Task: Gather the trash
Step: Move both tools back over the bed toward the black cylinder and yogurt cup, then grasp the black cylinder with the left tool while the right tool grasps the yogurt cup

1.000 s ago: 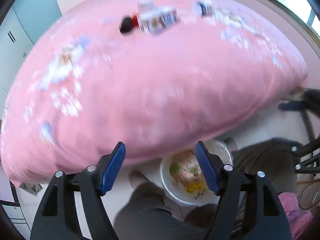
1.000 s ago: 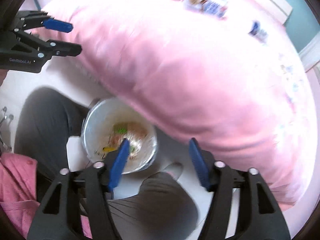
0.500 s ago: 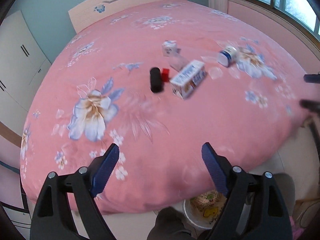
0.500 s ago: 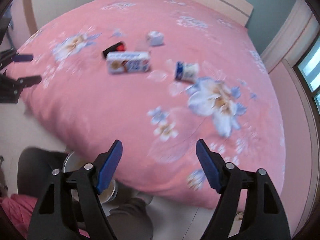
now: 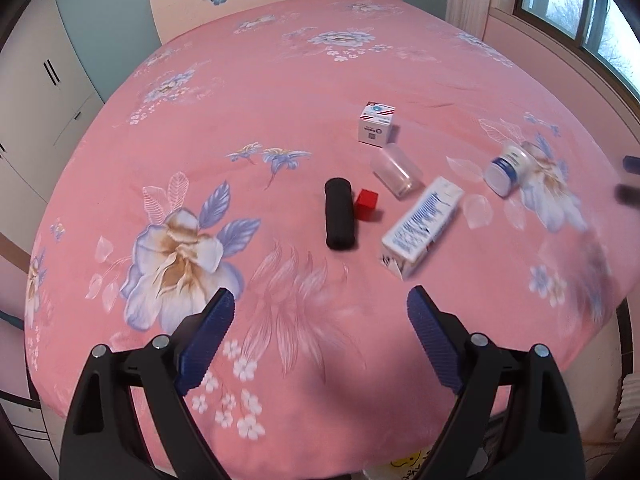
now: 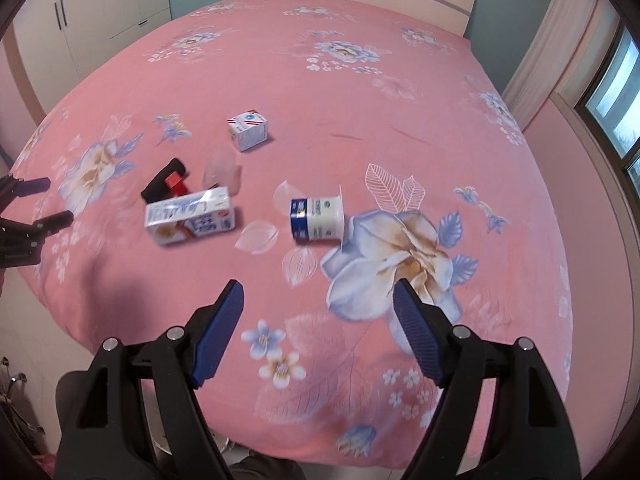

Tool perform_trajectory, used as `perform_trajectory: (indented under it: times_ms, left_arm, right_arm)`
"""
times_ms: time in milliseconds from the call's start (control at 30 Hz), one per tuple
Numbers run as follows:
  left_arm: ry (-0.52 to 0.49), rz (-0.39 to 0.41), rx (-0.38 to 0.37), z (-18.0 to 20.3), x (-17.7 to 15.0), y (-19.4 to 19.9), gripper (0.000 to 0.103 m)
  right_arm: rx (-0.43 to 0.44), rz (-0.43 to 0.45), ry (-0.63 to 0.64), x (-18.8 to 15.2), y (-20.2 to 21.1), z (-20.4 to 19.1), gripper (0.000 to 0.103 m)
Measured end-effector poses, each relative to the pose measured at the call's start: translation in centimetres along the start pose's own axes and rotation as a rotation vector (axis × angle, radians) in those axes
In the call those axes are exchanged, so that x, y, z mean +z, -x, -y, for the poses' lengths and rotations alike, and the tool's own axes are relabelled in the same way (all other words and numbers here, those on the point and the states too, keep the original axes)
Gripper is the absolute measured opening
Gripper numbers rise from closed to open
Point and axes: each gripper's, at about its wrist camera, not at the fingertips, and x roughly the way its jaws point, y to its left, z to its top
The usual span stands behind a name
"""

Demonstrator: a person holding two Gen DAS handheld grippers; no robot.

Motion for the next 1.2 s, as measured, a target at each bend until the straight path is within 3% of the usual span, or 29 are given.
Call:
perform_trajectory:
  times_ms: [433,767,933,1033,1200]
  left_arm:
    - [0.001,-0.065,-0.036,-0.3,3.7,-8.4,0.090]
    - [-0.018,-0.096,-0.023,0.2,5.1,-14.0,0.090]
    - [-0.001,-0.113,-0.021,0.0,5.3,-16.1,0.089]
    - [0.046,-0.122,-0.070,-0.5,5.3,-17.1,0.083]
    - [0.058,-0.119,-0.093,-0.9,5.3,-17.7,0.076]
  right_arm:
    - [0.013,-0.091,-0.028,3.7,-9.4,2.0,0.076]
    - [0.027,-0.150,-0.041,5.4,-15.9,1.8,0.076]
    - [0.099,-0.151,-0.071,6.1,-18.0,1.7,0.076]
    - [0.152,-0.168,-0.076,6.3,-19.0,1.2,0.076]
    - [0.119,-0.139,-0.044,7.2,-19.8,0.1,0.076]
